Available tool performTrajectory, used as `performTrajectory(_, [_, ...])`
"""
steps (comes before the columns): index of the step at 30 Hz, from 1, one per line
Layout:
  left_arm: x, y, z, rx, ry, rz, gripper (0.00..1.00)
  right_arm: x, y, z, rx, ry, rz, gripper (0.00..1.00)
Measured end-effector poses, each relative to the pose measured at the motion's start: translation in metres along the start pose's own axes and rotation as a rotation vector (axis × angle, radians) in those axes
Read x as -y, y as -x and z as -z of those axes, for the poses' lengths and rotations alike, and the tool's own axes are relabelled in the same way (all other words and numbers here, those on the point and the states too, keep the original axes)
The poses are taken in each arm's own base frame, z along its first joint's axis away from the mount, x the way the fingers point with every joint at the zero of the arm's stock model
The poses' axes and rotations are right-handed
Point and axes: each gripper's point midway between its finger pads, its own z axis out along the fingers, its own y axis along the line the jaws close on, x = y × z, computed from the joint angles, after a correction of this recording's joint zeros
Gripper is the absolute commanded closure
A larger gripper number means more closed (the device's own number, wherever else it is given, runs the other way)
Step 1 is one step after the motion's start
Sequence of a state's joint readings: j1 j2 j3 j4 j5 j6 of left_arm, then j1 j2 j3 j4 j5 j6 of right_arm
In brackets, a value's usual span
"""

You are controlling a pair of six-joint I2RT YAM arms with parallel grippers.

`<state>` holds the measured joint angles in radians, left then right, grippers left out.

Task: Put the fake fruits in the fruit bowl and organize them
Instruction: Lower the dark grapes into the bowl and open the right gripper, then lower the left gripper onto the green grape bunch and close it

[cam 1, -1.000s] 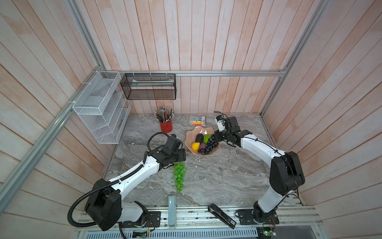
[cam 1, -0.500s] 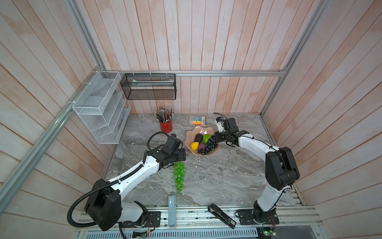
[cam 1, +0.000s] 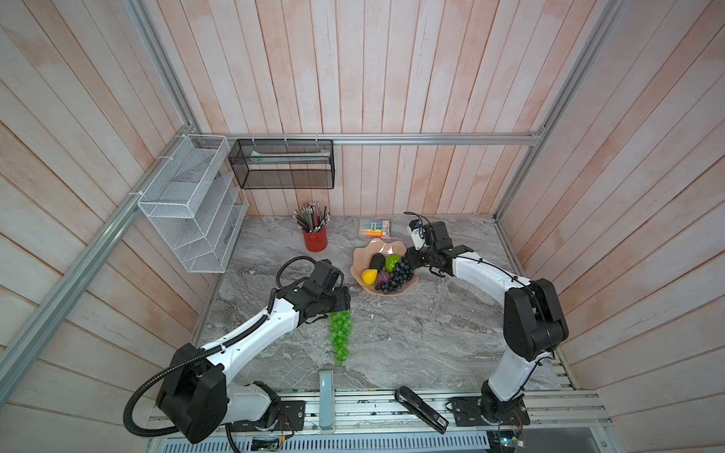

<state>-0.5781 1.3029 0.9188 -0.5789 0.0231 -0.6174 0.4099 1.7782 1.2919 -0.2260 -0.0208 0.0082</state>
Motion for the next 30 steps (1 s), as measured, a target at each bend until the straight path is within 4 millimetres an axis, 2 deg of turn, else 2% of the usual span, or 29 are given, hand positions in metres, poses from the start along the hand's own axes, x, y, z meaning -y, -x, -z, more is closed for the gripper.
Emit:
performTrajectory(4, [-0.008, -0.003, 0.010, -0.007, -0.006, 0.029, 0.32, -0.015, 0.007, 0.012, 0.023, -0.018, 0.054, 0.37])
performTrajectory(7, [-0.010, -0.005, 0.017, -0.014, -0.016, 0.037, 0.33, -0.026, 0.018, 0.025, 0.060, -0.019, 0.076, 0.35])
performTrajectory(14, [-0.018, -0.019, 0.017, -0.085, -0.005, 0.042, 0.37, -0.031, 0.038, 0.057, 0.143, -0.039, 0.086, 0.31])
performTrajectory(19, [-0.021, -0.024, 0.009, -0.135, -0.015, 0.055, 0.43, -0.036, 0.030, 0.076, 0.178, -0.019, 0.071, 0.31])
performTrajectory(22, [-0.026, -0.024, 0.003, -0.152, -0.018, 0.080, 0.43, -0.037, 0.023, 0.084, 0.191, -0.005, 0.052, 0.32])
performTrajectory(30, [-0.046, -0.042, -0.014, -0.188, -0.042, 0.145, 0.45, -0.053, 0.013, 0.077, 0.177, 0.050, 0.035, 0.33])
